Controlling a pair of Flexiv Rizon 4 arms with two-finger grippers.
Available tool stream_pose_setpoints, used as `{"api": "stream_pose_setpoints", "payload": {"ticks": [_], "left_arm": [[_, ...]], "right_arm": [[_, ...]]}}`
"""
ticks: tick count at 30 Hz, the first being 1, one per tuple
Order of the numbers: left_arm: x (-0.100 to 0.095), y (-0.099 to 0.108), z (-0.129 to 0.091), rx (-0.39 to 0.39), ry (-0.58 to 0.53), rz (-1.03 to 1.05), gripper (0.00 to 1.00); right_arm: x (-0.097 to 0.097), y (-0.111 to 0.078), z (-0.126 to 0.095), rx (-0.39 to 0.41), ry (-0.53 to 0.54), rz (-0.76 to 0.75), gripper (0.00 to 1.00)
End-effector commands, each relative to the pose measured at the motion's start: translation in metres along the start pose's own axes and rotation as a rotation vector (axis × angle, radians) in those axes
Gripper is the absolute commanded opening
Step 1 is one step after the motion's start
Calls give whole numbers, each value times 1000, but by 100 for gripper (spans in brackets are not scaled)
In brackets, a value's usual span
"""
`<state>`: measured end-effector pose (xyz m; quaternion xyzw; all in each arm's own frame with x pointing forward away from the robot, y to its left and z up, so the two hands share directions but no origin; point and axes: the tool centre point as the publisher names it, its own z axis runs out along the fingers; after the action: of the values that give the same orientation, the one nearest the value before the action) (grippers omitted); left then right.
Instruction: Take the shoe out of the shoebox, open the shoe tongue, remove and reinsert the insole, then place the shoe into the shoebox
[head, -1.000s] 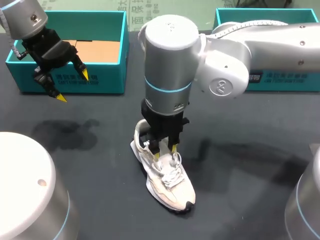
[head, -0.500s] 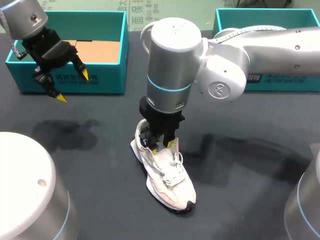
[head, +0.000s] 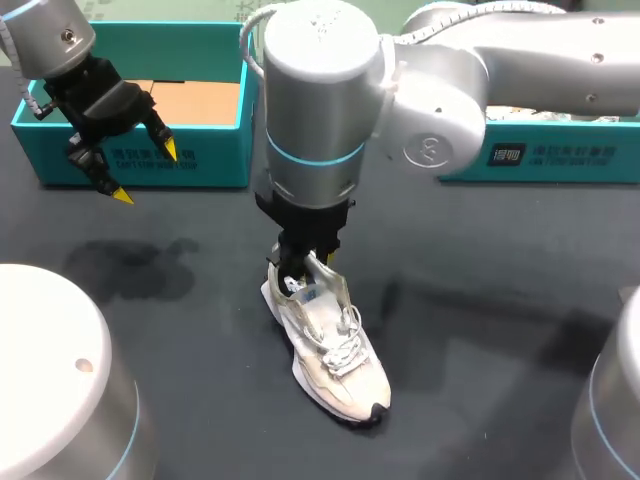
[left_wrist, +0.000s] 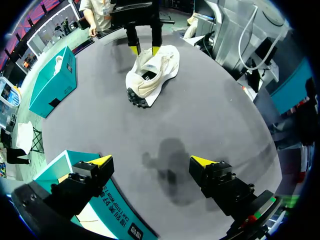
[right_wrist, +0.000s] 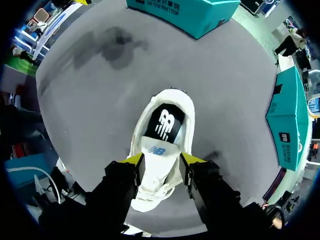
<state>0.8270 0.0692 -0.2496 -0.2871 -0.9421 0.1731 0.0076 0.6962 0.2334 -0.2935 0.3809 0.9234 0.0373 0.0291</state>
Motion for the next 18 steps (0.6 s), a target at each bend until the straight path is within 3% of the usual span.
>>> {"api": "stream_pose_setpoints", "payload": {"ticks": [1,5,6,7,8,18], "left_arm": [[1,0,0,-3,0,0,100],[1,0,0,-3,0,0,100],[1,0,0,-3,0,0,100],[1,0,0,-3,0,0,100],[1,0,0,-3,0,0,100],[1,0,0,-3,0,0,100]], "right_arm": [[-5,4,-16,-13,4,-136,68],[-11,9,-18,-51,21,-300,87],[-13,9,-18,-66,44,-363,98],[-14,9,-18,-61,75,-438,100],[-16,10,-18,-49,107,-497,100],[-16,10,-18,-49,107,-497,100]]}}
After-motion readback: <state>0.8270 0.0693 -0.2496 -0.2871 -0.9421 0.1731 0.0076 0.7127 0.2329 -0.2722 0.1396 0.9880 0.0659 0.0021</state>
